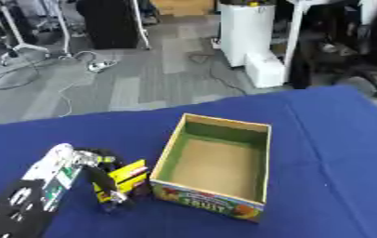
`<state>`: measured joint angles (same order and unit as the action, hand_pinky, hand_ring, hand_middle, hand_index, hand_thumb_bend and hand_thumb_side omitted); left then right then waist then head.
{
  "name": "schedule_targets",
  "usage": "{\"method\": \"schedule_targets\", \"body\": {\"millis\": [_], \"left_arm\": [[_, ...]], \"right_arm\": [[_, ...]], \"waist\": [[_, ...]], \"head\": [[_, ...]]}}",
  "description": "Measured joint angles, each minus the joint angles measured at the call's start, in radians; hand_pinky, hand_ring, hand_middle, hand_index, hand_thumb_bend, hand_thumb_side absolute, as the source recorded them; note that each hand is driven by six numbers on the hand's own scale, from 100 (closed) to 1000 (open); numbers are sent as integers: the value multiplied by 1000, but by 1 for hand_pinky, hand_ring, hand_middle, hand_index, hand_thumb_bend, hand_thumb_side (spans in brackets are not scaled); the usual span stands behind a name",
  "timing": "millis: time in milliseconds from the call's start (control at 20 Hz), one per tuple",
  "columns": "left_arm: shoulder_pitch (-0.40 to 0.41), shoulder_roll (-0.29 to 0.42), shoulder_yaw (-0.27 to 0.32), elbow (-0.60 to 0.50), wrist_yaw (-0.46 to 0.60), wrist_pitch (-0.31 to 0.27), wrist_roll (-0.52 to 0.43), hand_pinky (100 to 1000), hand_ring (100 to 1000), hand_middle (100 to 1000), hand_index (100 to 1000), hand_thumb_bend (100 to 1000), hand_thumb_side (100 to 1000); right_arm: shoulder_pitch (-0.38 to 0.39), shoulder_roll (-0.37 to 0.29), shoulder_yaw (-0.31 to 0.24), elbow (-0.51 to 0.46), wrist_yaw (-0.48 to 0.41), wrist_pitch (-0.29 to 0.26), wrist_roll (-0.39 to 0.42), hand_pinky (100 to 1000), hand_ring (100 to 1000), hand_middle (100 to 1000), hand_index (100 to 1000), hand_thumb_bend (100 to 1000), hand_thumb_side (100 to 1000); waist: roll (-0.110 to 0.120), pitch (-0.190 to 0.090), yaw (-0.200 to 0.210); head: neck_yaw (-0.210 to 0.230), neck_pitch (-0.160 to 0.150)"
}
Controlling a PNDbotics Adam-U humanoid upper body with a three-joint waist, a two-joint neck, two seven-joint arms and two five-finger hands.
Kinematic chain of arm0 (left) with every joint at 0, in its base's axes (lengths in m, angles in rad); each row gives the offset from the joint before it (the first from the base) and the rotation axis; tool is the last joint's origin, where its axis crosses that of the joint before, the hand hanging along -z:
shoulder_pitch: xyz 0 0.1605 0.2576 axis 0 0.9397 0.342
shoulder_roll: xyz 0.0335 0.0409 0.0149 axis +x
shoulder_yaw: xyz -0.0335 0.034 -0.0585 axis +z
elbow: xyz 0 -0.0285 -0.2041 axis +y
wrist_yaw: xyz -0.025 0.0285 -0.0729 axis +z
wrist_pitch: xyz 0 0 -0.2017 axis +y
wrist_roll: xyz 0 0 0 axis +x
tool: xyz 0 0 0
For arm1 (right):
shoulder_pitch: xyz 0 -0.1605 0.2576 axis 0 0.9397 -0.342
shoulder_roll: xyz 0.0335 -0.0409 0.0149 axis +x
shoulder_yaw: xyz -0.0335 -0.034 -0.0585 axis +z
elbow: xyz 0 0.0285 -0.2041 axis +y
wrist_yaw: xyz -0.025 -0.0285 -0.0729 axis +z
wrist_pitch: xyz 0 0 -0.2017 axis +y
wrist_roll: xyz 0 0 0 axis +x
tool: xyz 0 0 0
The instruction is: Pick up objects on the table and place them in the box.
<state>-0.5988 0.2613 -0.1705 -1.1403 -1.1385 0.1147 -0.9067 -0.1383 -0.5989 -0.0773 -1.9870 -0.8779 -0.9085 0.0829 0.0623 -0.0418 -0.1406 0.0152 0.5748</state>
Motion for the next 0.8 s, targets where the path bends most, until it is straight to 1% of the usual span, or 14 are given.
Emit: {"method": "schedule_targets", "body": {"millis": [200, 300, 350, 450, 500, 550, 650, 700, 750, 800], "left_arm": [[-1, -8, 2, 14, -5, 0, 0, 468, 805, 860, 868, 990, 550], [-1, -8, 6, 13, -5, -1, 0, 426, 760, 819, 823, 896, 504], [-1, -8, 7, 10, -5, -3, 2, 394, 716, 788, 796, 854, 479], [-1, -8, 7, -2, -5, -11, 13, 349, 649, 746, 758, 811, 452], [-1, -8, 7, -9, -5, -15, 24, 307, 607, 712, 728, 786, 449], [-1, -8, 7, -14, -7, -19, 40, 261, 564, 668, 696, 755, 456], [0, -8, 7, -20, -15, -30, 82, 168, 487, 585, 621, 669, 498], [0, -8, 7, -22, -21, -36, 110, 139, 465, 557, 595, 625, 517], [0, -8, 7, -23, -26, -43, 143, 100, 420, 515, 560, 546, 552], [1, -8, 7, -22, -31, -50, 178, 100, 389, 490, 539, 483, 578]], "right_arm": [[0, 0, 3, 0, 0, 1, 3, 328, 379, 445, 526, 100, 1000], [0, 0, 3, 0, 0, 2, 5, 328, 379, 445, 526, 100, 1000], [0, 0, 3, 0, 0, 2, 5, 328, 379, 445, 526, 100, 1000], [0, 0, 4, 0, 0, 2, 5, 328, 379, 445, 526, 100, 1000], [0, 0, 4, 0, 0, 2, 5, 328, 379, 445, 526, 100, 1000], [0, 0, 4, 0, 0, 2, 6, 328, 379, 445, 525, 100, 1000], [0, 0, 4, 0, 0, 1, 8, 328, 379, 444, 525, 100, 1000], [0, 0, 4, 0, 0, 1, 9, 328, 379, 444, 524, 100, 1000], [-1, 0, 4, 0, 0, 1, 10, 328, 379, 444, 524, 100, 1000], [-1, 0, 4, 0, 0, 1, 12, 328, 379, 443, 523, 100, 1000]], "waist": [[0, 0, -2], [0, 0, -2], [0, 0, -2], [0, 1, -2], [0, 2, -2], [0, 3, -2], [0, 4, -2], [0, 5, -2], [0, 5, -2], [0, 6, -2]], "head": [[2, 4], [2, 4], [3, 4], [3, 4], [3, 4], [3, 3], [3, -6], [3, -11], [2, -15], [2, -19]]}}
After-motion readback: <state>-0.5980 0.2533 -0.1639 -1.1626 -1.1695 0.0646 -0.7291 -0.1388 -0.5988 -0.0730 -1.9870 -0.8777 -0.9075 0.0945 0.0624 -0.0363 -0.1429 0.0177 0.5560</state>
